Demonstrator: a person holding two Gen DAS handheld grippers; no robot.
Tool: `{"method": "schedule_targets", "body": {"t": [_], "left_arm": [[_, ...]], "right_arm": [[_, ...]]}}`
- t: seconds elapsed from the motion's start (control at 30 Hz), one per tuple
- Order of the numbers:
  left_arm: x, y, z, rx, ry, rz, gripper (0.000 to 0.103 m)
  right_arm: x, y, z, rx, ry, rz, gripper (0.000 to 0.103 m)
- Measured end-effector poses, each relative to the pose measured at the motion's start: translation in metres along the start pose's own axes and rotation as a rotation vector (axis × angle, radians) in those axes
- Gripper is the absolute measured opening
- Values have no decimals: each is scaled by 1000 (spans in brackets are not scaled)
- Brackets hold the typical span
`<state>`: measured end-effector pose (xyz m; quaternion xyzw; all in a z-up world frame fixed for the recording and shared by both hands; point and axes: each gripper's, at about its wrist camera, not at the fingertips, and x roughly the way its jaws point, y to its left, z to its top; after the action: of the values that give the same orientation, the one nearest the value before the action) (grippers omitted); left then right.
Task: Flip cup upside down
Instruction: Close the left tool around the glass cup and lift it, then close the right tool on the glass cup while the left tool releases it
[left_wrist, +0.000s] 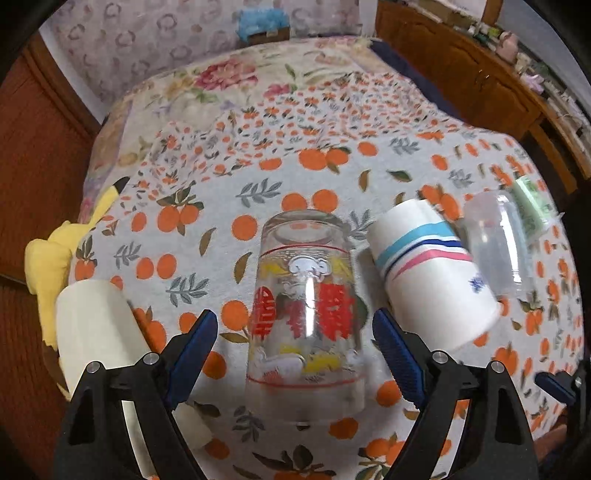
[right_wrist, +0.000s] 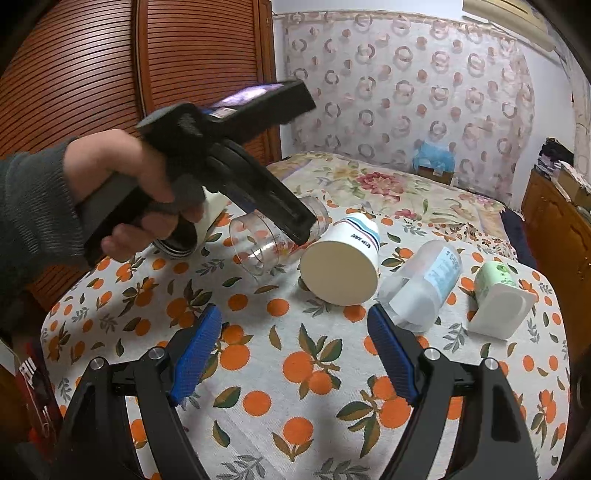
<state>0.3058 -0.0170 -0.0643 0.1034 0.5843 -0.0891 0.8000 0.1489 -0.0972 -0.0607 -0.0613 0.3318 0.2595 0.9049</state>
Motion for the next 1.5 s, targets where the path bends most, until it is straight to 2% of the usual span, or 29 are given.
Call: {"method": "schedule_targets", "body": {"t": [0.1, 0.17, 0.23, 0.53, 0.87, 1.07, 1.1, 1.13, 1.17, 1.2, 1.27, 1.3, 1.33, 1.4, 1.43, 1.47, 1.5], "left_arm": [[12, -5, 2, 18, 40, 17, 80], [18, -7, 2, 23, 61, 28, 73], [20, -8, 0, 17, 67, 13, 59], [-7, -5, -11, -12, 4, 18, 59], [-46, -3, -45, -5, -104, -8, 58], [-75, -17, -64, 24, -161, -39, 53], [-79, -21, -67, 28, -173, -37, 50], [-82, -23, -69, 32, -181, -34, 6], [-83, -23, -69, 15, -183, -10, 0], [-81, -24, -70, 19, -178, -8, 0], [-66, -35, -79, 92, -141, 67, 0], [-65, -34, -84, 73, -155, 68, 0], [-63, -30, -90, 35, -180, 2, 0], [-63, -24, -99, 2, -220, -9, 0], [-65, -19, -104, -18, -227, -68, 0], [-70, -16, -110, -13, -249, -63, 0], [-79, -14, -121, 7, -303, -39, 4]], "right_arm": [[0, 0, -1, 6, -2, -1, 83], [-1, -2, -2, 11, -1, 0, 83], [-3, -3, -4, 13, -1, -3, 83], [-10, -13, -13, 29, -3, -13, 83], [-24, -24, -20, 44, -8, -38, 83], [-34, -33, -27, 46, -3, -58, 83], [-34, -33, -27, 48, -3, -60, 83], [-35, -35, -29, 51, -2, -62, 83], [-37, -37, -30, 55, -1, -64, 83], [-37, -38, -31, 56, 1, -66, 83], [-38, -39, -35, 64, 6, -70, 83], [-40, -39, -36, 68, 3, -61, 83], [-42, -38, -37, 73, -3, -55, 83], [-45, -34, -39, 88, -13, -34, 83], [-47, -31, -40, 82, -18, -19, 83], [-49, -26, -41, 77, -29, -12, 83], [-48, -21, -42, 78, -30, -8, 83]]}}
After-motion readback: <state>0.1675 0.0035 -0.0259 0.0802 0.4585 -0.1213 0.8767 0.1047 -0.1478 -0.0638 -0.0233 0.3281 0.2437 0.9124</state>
